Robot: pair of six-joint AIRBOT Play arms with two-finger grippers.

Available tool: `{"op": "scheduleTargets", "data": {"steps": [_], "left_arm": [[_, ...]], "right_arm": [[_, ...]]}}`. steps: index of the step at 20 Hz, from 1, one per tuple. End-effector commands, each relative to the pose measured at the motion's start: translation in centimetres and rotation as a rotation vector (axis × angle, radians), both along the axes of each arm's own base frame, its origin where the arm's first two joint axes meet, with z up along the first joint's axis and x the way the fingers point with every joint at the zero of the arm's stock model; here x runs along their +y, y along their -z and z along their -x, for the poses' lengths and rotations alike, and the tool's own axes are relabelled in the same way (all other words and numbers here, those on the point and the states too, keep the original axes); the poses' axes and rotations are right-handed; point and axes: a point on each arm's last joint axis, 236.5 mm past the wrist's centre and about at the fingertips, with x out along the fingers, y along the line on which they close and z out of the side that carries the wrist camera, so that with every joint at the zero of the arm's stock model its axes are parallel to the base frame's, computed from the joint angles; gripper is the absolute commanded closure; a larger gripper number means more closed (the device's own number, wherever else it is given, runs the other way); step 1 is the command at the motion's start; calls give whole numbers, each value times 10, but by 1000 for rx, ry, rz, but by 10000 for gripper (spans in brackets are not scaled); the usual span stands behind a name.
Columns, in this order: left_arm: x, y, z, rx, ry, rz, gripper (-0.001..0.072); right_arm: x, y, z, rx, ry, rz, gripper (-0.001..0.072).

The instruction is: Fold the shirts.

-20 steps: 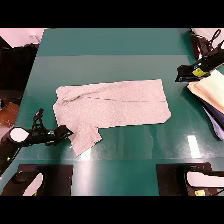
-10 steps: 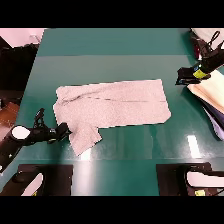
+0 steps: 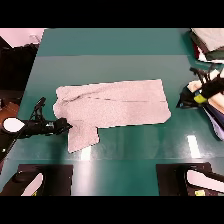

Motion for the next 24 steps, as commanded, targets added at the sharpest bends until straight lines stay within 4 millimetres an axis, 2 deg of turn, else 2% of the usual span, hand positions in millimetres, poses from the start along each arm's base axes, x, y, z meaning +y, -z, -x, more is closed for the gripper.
{"op": "scheduleTargets", "data": {"steps": [1,4,8,13,15,17,18,19,21,24], "left_arm": [[-3,-5,2,-8,38,-2,686],[-3,-5,2,-7,37,-1,686],[-3,-5,3,-4,39,1,686],[-4,-5,6,6,48,4,686],[-5,-5,8,13,54,6,686],[-6,-5,10,21,60,8,686],[-7,-5,12,28,66,11,686],[-9,-6,17,45,87,17,687],[-15,-17,32,87,157,32,689],[-23,-52,39,21,239,23,689]], "right_arm": [[-5,35,23,12,163,-157,368],[0,54,26,-3,245,-229,367],[26,69,24,-29,242,-270,367],[42,73,11,-81,201,-243,373],[46,74,10,-88,189,-237,413],[47,74,8,-94,181,-233,698],[48,74,9,-93,180,-234,699],[47,72,10,-94,172,-231,700],[34,63,20,-107,131,-172,700],[0,32,44,-114,91,-68,700]]}}
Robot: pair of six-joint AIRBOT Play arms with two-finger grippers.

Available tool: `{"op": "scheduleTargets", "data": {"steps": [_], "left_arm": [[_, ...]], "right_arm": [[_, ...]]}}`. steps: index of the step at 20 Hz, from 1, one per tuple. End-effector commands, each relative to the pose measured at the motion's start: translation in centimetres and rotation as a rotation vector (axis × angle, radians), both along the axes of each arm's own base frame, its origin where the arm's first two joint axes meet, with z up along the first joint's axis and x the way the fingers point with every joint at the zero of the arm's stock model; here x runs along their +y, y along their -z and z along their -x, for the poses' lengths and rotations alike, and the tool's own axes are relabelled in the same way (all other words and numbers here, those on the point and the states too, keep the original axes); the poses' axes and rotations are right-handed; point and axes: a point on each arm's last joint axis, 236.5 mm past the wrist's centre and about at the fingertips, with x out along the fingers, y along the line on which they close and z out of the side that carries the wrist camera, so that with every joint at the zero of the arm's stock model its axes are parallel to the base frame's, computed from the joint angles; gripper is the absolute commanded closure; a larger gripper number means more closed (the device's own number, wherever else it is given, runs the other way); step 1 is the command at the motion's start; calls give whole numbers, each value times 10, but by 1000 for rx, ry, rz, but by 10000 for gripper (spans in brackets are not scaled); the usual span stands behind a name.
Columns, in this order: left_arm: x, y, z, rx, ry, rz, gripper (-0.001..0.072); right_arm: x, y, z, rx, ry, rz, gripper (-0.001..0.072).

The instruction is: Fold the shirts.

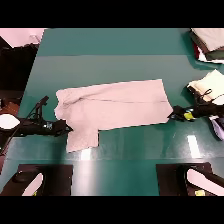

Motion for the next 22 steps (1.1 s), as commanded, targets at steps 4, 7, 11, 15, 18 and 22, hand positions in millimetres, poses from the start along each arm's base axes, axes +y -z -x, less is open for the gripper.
{"op": "scheduleTargets", "data": {"steps": [4,7,11,15,18,22], "left_arm": [[-12,-59,-1,-143,93,-4,687],[-4,-70,-35,-265,-1,-20,687],[23,-74,-73,-403,-94,-122,687],[41,-64,-104,-449,-164,-182,686],[48,-47,-124,-435,-206,-195,686],[59,-35,-150,-458,-274,-214,678]], "right_arm": [[-48,-66,13,-113,21,159,700],[-40,-81,-8,-176,-15,174,700],[-27,-77,-55,-206,-5,175,700],[-10,-62,-93,-186,-44,161,700],[3,-45,-114,-152,-68,149,699],[12,-33,-143,-162,-75,147,697]]}}
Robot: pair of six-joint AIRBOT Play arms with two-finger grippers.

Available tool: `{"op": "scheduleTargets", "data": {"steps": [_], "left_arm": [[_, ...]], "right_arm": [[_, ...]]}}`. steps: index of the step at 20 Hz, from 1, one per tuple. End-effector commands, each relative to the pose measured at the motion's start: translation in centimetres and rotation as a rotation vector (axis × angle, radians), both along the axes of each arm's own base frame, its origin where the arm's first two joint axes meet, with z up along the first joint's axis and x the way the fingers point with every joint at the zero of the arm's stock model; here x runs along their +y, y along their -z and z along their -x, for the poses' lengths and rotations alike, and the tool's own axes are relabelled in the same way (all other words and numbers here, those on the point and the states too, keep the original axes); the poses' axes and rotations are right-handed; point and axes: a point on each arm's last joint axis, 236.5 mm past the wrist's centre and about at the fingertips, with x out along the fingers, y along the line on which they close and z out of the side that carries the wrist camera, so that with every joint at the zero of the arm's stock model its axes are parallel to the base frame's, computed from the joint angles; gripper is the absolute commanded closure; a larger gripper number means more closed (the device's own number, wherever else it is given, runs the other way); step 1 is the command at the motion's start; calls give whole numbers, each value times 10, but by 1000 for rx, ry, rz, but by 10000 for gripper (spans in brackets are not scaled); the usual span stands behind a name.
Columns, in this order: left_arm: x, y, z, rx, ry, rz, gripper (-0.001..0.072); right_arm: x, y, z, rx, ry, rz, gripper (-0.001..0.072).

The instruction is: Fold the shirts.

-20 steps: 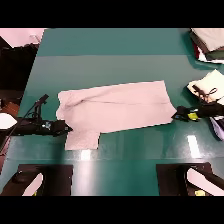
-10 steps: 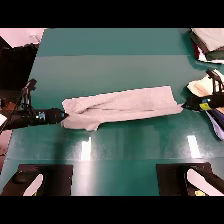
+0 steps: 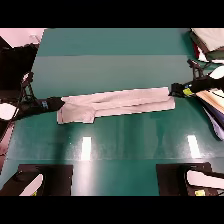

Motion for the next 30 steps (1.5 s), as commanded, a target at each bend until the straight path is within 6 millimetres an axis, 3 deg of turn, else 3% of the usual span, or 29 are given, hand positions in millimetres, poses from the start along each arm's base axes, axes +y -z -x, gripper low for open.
{"op": "scheduleTargets", "data": {"steps": [1,2,3,4,7,8,9,10,13,16,22,24,26,27,28,29,30], "left_arm": [[13,6,-28,-51,-80,-7,442],[15,8,-31,-45,-110,13,190],[16,9,-32,-35,-131,30,114],[16,8,-33,-35,-133,34,112],[6,-5,-30,-13,-88,44,118],[2,-8,-26,8,-65,48,320],[-2,-9,-22,30,-44,51,595],[-4,-9,-19,41,-31,50,677],[-8,-3,-11,82,-8,52,676],[-10,0,-6,101,3,52,676],[-10,0,-6,102,3,52,676],[-10,0,-6,102,3,52,677],[-10,0,-6,102,3,52,677],[-10,0,-6,102,2,53,677],[-10,0,-6,102,2,53,677],[-10,0,-6,103,0,55,677],[-10,0,-6,103,0,58,680]], "right_arm": [[9,8,-30,-22,-2,0,692],[9,6,-37,-34,0,0,578],[11,3,-43,-43,4,-16,358],[12,-2,-48,-47,5,-31,244],[-5,-14,-42,-6,-21,-48,244],[-12,-12,-33,30,-36,-72,245],[-19,-8,-24,68,-44,-101,244],[-26,0,-15,115,-45,-137,245],[-39,22,-2,208,-24,-254,244],[-44,40,-8,228,18,-322,244],[-19,72,-6,283,-47,-347,244],[-11,75,-11,268,-64,-333,249],[-7,75,-16,249,-68,-320,322],[-8,76,-18,241,-64,-315,499],[-8,76,-20,234,-63,-312,615],[-8,76,-20,224,-79,-309,698],[-9,74,-20,212,-95,-304,698]]}}
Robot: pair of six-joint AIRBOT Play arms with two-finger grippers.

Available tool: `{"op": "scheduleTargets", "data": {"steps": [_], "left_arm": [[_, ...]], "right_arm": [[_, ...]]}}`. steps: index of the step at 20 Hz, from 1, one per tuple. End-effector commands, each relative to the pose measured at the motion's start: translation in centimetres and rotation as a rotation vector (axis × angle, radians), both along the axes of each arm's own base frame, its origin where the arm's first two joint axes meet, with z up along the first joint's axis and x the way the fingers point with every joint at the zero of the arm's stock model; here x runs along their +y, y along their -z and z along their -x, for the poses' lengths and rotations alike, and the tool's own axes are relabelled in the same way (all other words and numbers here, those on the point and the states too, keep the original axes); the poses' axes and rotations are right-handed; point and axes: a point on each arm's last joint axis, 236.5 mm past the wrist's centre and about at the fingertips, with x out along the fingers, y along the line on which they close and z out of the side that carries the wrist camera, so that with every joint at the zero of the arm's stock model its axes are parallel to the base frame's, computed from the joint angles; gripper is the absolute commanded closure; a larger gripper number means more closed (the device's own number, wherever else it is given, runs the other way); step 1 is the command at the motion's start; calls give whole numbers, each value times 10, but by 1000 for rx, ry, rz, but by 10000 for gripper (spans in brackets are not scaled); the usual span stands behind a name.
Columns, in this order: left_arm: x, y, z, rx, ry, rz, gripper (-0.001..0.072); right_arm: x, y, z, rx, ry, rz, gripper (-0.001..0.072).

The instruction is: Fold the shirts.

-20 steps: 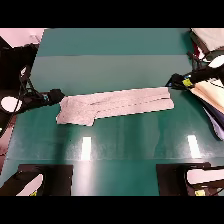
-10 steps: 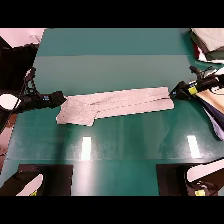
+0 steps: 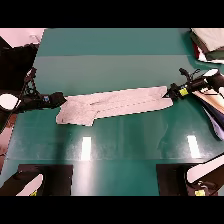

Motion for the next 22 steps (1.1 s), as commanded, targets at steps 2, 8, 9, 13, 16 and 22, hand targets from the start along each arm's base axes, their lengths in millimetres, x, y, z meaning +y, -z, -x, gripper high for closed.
{"op": "scheduleTargets", "data": {"steps": [2,8,9,13,16,22], "left_arm": [[-6,-5,-1,0,-11,46,686],[-37,-7,-12,3,75,88,687],[-53,-5,-14,8,123,82,687],[-126,21,-29,67,308,60,687],[-188,48,-39,109,426,49,687],[-257,85,-59,144,543,42,686]], "right_arm": [[-1,-10,-8,-69,-21,23,701],[31,-103,-24,-260,14,-98,704],[42,-122,-25,-298,9,-125,703],[91,-188,-20,-447,-55,-173,703],[131,-236,-14,-559,-179,-179,704],[216,-305,11,-731,-389,-216,704]]}}
